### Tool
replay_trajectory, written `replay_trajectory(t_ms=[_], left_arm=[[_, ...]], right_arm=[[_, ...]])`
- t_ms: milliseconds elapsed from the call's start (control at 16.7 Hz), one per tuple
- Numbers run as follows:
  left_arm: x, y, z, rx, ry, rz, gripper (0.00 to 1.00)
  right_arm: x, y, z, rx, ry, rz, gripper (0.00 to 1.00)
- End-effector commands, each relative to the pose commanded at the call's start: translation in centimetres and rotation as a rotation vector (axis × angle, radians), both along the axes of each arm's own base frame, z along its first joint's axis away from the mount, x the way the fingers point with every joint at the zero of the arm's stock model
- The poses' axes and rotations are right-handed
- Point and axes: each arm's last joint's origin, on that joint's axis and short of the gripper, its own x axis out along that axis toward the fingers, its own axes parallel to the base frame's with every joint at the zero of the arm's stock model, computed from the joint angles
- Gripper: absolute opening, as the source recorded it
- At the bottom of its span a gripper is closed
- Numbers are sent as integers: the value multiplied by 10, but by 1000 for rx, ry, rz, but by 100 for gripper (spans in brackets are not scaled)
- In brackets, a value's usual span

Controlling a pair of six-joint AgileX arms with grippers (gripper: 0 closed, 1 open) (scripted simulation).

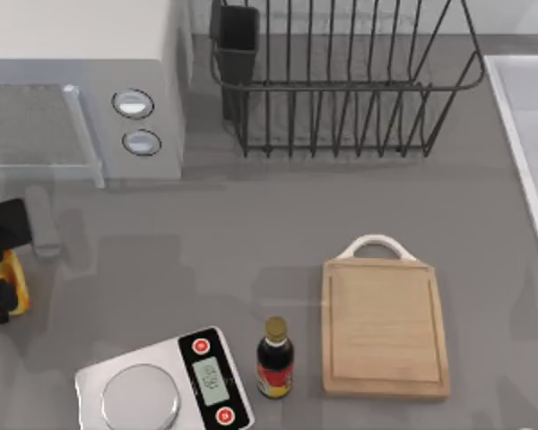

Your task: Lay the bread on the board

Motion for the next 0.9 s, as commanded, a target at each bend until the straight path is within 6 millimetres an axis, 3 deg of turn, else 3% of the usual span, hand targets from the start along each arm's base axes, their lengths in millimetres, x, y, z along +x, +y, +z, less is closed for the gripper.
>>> replay_trajectory(t_ms=[240,900], left_arm=[[0,0,0,0,0,0,2],[1,0,6,0,-7,0,0]], right_arm=[[0,0,0,0,0,0,100],[0,0,0,0,0,0,100]])
